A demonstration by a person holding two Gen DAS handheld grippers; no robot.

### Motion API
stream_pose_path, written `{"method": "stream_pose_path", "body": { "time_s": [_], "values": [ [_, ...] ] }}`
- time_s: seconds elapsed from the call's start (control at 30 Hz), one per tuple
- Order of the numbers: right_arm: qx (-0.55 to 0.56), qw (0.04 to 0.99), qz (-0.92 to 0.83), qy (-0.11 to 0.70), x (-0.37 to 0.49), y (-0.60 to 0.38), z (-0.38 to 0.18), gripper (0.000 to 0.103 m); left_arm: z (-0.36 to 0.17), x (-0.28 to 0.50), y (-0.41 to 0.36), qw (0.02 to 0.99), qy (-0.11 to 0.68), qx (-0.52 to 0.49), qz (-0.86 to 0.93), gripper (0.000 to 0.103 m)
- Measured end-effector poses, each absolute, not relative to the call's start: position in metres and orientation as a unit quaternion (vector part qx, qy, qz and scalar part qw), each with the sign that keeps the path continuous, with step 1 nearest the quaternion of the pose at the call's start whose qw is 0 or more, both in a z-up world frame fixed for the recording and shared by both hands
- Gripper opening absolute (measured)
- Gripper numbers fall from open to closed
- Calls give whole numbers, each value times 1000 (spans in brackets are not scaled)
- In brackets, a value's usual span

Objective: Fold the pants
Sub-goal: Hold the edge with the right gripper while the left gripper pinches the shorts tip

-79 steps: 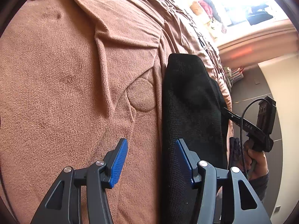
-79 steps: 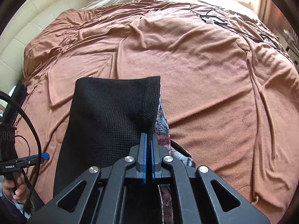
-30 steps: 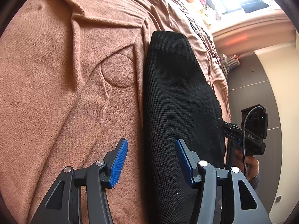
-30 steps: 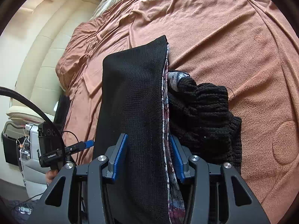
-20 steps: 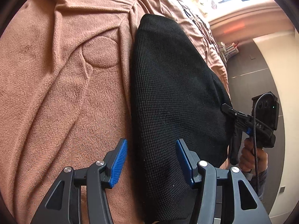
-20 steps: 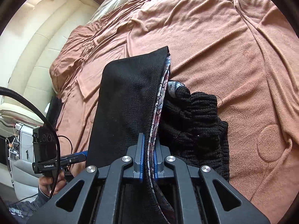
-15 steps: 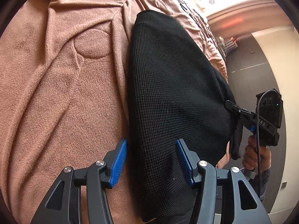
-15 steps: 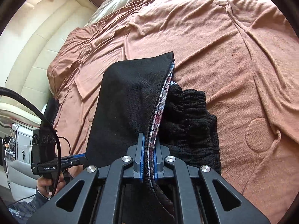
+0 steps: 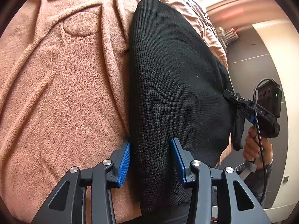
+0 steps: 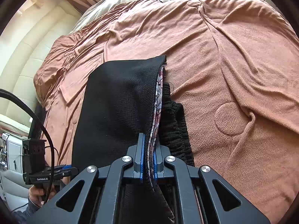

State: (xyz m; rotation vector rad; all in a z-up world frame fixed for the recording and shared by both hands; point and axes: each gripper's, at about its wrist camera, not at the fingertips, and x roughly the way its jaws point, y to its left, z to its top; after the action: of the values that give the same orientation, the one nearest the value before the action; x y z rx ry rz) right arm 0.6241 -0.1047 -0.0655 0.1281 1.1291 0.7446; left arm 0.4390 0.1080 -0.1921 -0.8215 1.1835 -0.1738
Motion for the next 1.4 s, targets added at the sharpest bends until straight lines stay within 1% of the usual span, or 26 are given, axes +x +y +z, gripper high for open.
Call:
{"method": "stream_pose_path", "body": {
  "time_s": [0.07,0.17,0.4,0.43,0.5,0.53,0.63,0.73,0.8,0.9,0.97,1.07,1.27,1.3,1.33,1.37,1.4],
  "values": [
    [53,778,342,524,628,-98,-67,4,-192,437,104,746,543,-377,-79,38],
    [46,781,341,522,630,-91,-64,4,-192,436,100,744,546,-377,-81,33],
    [4,795,333,508,631,-80,-59,4,-190,435,87,740,554,-371,-88,32],
    [4,796,327,509,631,-81,-58,5,-189,435,86,739,555,-370,-90,32],
    [12,799,320,510,630,-87,-56,16,-189,434,84,741,555,-367,-92,32],
    [16,801,317,508,629,-91,-54,18,-189,434,88,742,555,-366,-93,32],
    [30,806,318,498,619,-111,-49,19,-188,446,82,741,554,-367,-94,32],
    [48,799,325,503,605,-132,-55,19,-188,445,82,740,555,-367,-96,32],
    [55,795,325,510,597,-144,-63,23,-187,444,82,741,555,-365,-98,32],
    [67,792,323,514,584,-162,-74,45,-186,443,79,742,555,-361,-101,32],
    [76,788,329,515,578,-170,-79,52,-186,443,78,743,556,-359,-101,32],
    [93,772,344,526,573,-175,-91,56,-185,443,76,746,555,-355,-99,32],
    [97,750,362,545,579,-173,-120,55,-183,444,71,753,551,-346,-94,32],
    [98,749,366,543,579,-173,-121,49,-182,443,70,754,551,-346,-94,32],
    [99,747,374,540,580,-174,-120,38,-182,443,69,753,551,-346,-94,32],
    [100,741,384,542,581,-175,-119,20,-182,443,68,752,552,-346,-95,32],
    [95,739,388,542,581,-176,-116,11,-182,442,66,751,553,-347,-97,32]
  ]
}}
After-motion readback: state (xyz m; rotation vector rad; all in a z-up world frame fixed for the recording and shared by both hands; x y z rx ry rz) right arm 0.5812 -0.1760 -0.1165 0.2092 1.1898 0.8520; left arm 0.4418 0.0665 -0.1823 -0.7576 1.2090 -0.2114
